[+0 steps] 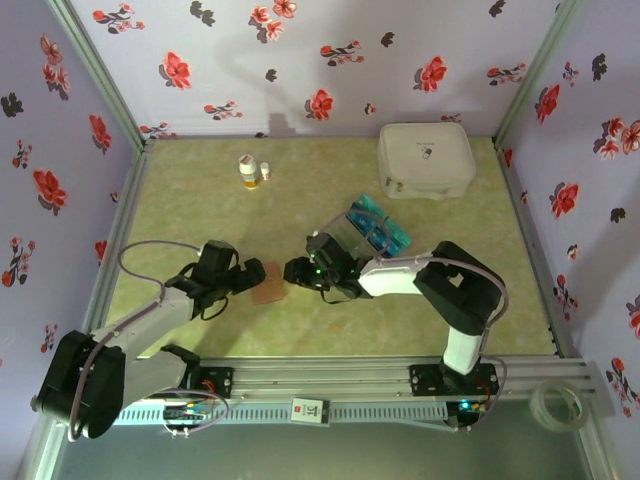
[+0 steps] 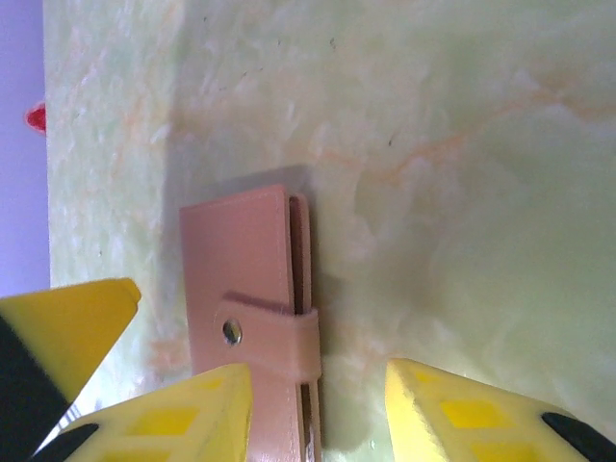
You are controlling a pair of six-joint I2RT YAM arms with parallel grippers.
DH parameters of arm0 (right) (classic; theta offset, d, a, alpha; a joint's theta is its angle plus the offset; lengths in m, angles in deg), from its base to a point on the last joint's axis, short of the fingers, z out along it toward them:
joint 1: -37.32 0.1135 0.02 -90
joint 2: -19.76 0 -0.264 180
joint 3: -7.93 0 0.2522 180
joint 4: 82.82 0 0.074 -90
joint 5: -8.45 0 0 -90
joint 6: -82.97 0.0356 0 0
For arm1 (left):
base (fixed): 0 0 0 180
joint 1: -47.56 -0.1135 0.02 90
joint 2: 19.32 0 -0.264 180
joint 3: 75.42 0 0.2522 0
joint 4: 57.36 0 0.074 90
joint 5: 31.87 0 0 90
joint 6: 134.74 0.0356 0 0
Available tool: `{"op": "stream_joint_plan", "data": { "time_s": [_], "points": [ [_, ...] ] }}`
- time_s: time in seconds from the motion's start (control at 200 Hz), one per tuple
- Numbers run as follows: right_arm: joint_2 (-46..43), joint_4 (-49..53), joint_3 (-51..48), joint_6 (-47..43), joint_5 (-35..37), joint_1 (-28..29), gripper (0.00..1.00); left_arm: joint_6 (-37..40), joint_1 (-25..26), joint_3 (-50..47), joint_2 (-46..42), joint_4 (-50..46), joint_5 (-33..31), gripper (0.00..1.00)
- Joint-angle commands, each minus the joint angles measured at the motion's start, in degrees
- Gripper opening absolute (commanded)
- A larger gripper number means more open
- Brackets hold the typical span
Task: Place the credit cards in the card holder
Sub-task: Pick up the card holder from the center of the table.
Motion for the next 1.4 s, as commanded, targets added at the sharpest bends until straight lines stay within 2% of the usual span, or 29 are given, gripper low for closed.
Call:
{"op": "stream_joint_plan", "data": {
  "time_s": [0.0, 0.3, 0.565, 0.8, 0.94, 1.105, 1.225, 1.395],
  "points": [
    [-1.9, -3.2, -3.6, 2.9, -0.9, 0.8, 0.41, -0.3, 1.1, 1.4, 0.3, 2.6, 1.8, 1.0],
    [3.4, -8.1, -1.9, 6.7, -0.4, 5.2, 0.39, -3.4, 2.8, 0.7, 1.7, 6.9, 1.9, 1.0],
    [5.7, -11.2, -1.6, 8.9, -1.1, 5.6, 0.37, -5.4, 4.3, -0.6, 3.5, 10.1, 1.8, 1.0],
    [6.7, -12.3, -0.9, 9.8, -1.5, 5.7, 0.33, -6.7, 7.7, -0.4, 6.2, 12.9, 0.1, 1.0],
    [7.3, -13.3, -0.6, 10.3, -1.4, 5.7, 0.25, -7.4, 9.5, -0.5, 6.8, 13.9, -1.3, 1.0],
    [7.4, -15.4, -1.3, 11.1, -1.4, 5.5, 0.0, -8.1, 10.5, -0.9, 6.8, 14.4, -2.0, 1.0],
    [6.5, -17.7, -3.1, 12.1, -1.5, 5.2, 0.0, -7.9, 10.5, -0.1, 5.7, 13.3, -2.5, 1.0],
    [2.7, -19.0, -6.8, 11.0, -2.8, 3.6, 0.0, -4.5, 9.1, 4.7, 2.9, 6.9, -4.4, 1.0]
  ]
}}
